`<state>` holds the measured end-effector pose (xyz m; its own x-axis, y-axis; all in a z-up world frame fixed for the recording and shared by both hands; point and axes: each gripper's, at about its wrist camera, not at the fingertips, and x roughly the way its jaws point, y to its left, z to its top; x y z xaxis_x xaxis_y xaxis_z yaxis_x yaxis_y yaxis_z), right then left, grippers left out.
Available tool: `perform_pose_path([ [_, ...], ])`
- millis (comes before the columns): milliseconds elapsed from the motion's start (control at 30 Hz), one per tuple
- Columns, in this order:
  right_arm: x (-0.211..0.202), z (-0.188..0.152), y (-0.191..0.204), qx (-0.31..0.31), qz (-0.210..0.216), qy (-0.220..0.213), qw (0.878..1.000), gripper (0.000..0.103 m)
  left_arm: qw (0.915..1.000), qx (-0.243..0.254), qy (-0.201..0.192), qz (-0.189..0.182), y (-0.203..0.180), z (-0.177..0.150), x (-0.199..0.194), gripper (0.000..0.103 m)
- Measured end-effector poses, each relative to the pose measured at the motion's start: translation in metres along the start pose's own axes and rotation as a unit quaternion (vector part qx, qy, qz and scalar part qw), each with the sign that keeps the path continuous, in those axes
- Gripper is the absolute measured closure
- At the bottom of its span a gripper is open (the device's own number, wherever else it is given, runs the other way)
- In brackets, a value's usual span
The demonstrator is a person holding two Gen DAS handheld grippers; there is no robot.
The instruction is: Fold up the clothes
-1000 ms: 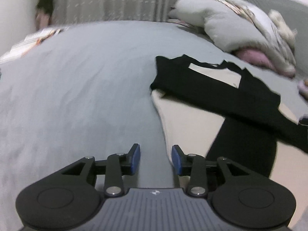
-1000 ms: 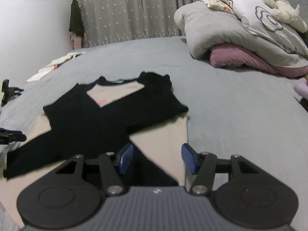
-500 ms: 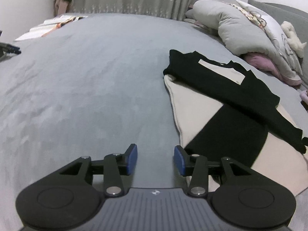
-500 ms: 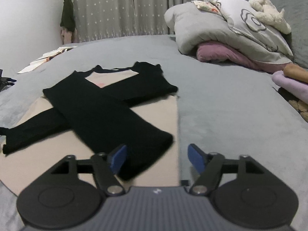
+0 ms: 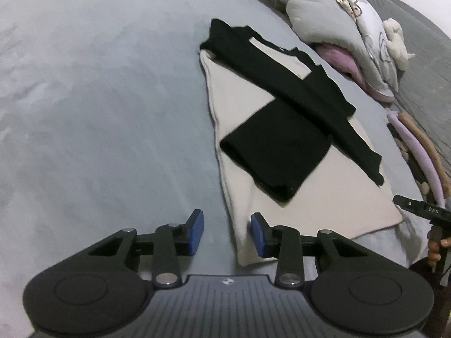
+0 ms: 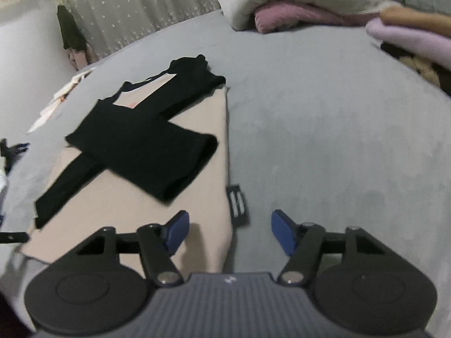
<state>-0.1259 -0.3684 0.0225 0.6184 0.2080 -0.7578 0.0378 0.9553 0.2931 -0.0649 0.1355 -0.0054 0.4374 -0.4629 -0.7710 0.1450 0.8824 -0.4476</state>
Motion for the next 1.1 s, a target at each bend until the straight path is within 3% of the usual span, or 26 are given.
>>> perform_pose_path([
  [100,0.001,-0.003,0.004,-0.009,0.006,0.012,1.000,0.057,0.9997,0.000,0.014,-0.017,-0.003,-0.001,0.004,0.076],
  [233,0.003,-0.006,0.011,-0.021,0.015,0.024,0.999,0.081,0.9994,0.007,0.025,-0.024,-0.011,-0.005,0.010,0.094],
  [333,0.004,-0.006,0.016,-0.027,0.023,0.030,0.999,0.095,0.9994,0.000,0.022,-0.025,-0.012,-0.007,0.007,0.099],
  [467,-0.003,-0.001,0.013,-0.002,0.042,0.026,0.999,0.097,0.9996,-0.001,0.015,-0.024,-0.012,-0.006,0.002,0.099],
  [733,-0.014,0.031,0.011,0.015,0.070,-0.013,0.997,0.097,0.9972,-0.029,-0.036,-0.058,-0.007,0.019,-0.015,0.099],
  [967,0.031,0.081,0.015,0.034,0.059,-0.044,0.997,0.097,0.9874,-0.056,-0.121,-0.085,0.005,0.060,0.000,0.099],
  [1100,0.060,0.099,0.011,0.050,0.047,-0.042,0.997,0.097,0.9840,-0.090,-0.135,-0.073,0.019,0.084,0.029,0.099],
])
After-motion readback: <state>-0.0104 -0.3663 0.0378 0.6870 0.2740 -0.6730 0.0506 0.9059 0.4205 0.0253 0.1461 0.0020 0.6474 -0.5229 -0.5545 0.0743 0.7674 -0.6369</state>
